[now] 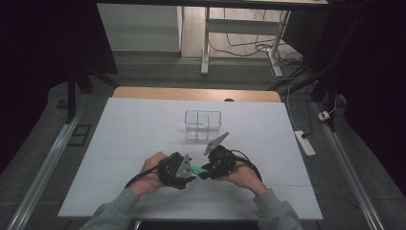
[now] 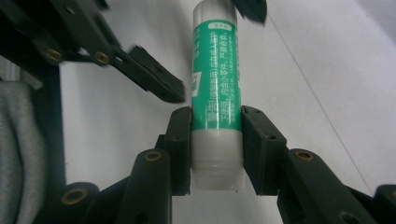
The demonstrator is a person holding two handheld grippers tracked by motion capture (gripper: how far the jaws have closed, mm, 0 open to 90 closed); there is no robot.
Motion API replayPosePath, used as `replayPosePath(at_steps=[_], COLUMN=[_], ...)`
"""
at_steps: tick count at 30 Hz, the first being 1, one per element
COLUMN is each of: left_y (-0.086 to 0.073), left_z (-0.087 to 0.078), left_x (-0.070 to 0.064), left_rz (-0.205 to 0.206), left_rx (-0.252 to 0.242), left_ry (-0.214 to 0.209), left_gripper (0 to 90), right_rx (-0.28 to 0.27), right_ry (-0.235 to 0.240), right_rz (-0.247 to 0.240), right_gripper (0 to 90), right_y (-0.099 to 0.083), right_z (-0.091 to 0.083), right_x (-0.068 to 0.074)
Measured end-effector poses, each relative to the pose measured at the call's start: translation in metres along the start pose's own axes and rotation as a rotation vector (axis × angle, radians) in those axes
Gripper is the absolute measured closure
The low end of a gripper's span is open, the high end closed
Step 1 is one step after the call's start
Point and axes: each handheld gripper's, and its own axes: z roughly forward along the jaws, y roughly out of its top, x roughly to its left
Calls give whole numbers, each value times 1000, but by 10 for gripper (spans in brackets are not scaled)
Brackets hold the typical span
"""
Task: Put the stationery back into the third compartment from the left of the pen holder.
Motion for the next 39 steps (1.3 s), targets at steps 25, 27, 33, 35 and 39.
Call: replayPosePath(at_steps=[25,27,33,35,39], left_y=[-12,-14,-19,-21,-24], left_z=[-7,-8,-12,-14,-19], left_x=[12,14,22,24,28], left_rz=[-68,-87,-146,-166,-216], left_rx=[-50,-56,-87,-100,-131], left_ry=[-29,-28,-23,-19,1], left_gripper=[658,658,658,658,658], right_rx=[-387,-414,-460,-481,-515], right_ry=[-130,-137,-156,-169,-186], right_rz=[35,41,46,46,59], right_gripper=[463,450,415,406,389], right_y=[-4,-6,-11,-12,-16], right_z=[-33,-35,-39,-40,-43], right_x=[1,0,0,0,-1])
